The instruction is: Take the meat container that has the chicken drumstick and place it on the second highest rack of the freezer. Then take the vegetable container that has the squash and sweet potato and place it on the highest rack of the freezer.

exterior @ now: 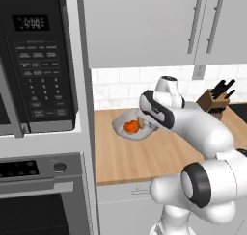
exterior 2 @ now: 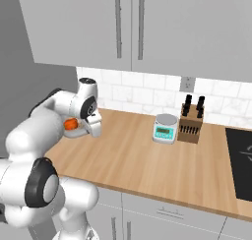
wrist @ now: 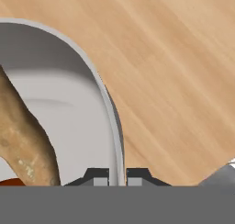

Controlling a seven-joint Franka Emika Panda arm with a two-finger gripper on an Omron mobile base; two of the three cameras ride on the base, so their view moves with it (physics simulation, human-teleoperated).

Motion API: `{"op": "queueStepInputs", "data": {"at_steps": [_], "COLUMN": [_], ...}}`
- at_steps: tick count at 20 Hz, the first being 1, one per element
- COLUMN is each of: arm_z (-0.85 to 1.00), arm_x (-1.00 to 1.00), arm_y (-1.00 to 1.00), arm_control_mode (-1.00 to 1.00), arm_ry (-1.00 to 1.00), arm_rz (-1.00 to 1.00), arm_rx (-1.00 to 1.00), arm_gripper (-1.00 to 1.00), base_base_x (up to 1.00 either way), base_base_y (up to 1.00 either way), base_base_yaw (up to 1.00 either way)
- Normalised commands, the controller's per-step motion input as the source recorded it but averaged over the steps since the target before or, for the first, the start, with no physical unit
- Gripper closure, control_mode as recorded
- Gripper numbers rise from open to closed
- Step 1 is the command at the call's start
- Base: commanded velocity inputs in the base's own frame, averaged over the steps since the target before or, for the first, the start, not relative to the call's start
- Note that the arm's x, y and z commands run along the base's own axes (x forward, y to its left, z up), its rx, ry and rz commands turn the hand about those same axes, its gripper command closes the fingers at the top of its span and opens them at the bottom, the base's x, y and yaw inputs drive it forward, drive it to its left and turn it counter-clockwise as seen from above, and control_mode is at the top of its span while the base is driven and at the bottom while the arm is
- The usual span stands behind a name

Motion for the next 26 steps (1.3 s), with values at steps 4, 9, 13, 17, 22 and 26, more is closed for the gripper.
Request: {"op": "queueStepInputs", "data": {"at_steps": [4, 9, 13, 17, 22, 26], "arm_z": [0.58, 0.44, 0.45, 0.67, 0.72, 0.58], "arm_x": [-0.74, -0.85, -0.77, -0.74, -0.6, -0.43], "arm_y": [-0.06, 0.0, 0.0, 0.0, -0.08, -0.47], "arm_control_mode": [-1.0, -1.0, -1.0, -1.0, -1.0, -1.0], "arm_ry": [-0.01, -0.01, -0.03, -0.02, -0.01, -0.01], "arm_rz": [-0.43, -0.43, -0.38, -0.29, -0.04, 0.0], "arm_rx": [0.0, 0.0, 0.0, 0.0, 0.02, 0.07], "arm_gripper": [1.0, 1.0, 1.0, 1.0, 1.0, 1.0], "base_base_x": [0.0, 0.0, 0.0, 0.0, 0.0, 0.0], "base_base_y": [0.0, 0.0, 0.0, 0.0, 0.0, 0.0], "base_base_yaw": [0.0, 0.0, 0.0, 0.0, 0.0, 0.0]}}
